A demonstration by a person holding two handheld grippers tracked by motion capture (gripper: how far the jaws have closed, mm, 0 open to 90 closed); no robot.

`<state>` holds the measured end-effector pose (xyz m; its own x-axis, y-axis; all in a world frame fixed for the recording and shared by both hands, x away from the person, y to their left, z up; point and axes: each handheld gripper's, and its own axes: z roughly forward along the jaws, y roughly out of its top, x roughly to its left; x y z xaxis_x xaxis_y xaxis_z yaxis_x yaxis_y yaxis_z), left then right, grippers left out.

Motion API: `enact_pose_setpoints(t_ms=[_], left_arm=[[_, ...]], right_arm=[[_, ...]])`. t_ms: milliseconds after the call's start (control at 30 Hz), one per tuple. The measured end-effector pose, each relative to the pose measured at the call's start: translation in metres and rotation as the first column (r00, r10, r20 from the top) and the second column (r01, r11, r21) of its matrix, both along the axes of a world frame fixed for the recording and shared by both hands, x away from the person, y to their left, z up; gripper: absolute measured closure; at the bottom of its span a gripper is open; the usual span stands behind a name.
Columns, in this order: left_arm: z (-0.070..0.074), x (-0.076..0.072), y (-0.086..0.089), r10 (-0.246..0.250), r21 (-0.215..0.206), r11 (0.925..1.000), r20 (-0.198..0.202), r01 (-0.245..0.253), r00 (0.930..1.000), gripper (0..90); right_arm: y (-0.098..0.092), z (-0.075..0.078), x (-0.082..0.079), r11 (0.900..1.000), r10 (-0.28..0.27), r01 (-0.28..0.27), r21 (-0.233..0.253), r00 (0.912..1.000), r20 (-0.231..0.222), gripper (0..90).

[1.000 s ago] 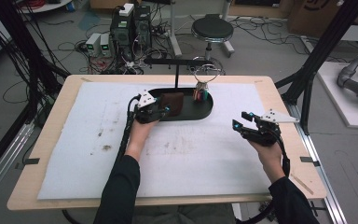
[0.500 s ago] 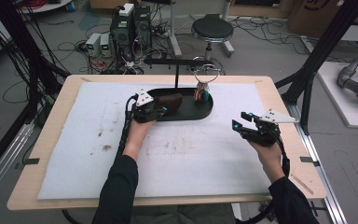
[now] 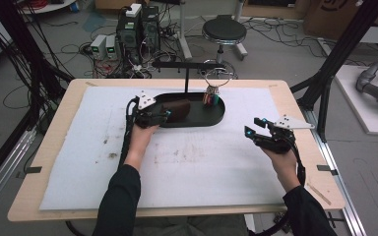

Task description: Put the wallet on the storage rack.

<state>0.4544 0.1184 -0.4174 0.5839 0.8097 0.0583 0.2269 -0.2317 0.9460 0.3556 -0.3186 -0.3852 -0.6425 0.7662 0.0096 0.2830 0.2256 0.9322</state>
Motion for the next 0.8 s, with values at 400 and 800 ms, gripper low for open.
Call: enact_pose_setpoints(t_ms=[400, 800], left_arm=[[0.018, -0.037, 0.028, -0.039, -0.042, 0.9983, 0.046, 0.040, 0.9982, 27.1], [0.026, -0.088, 0.072, -0.027, -0.075, 0.9969, -0.013, 0.026, 0.9996, 23.0]], right_arm=[[-0.001, 0.000, 0.001, 1.000, -0.006, 0.006, 0.012, 0.9999, -0.010, 40.7], [-0.005, -0.001, 0.003, 1.000, -0.016, 0.017, 0.026, 0.9994, -0.029, 32.0]])
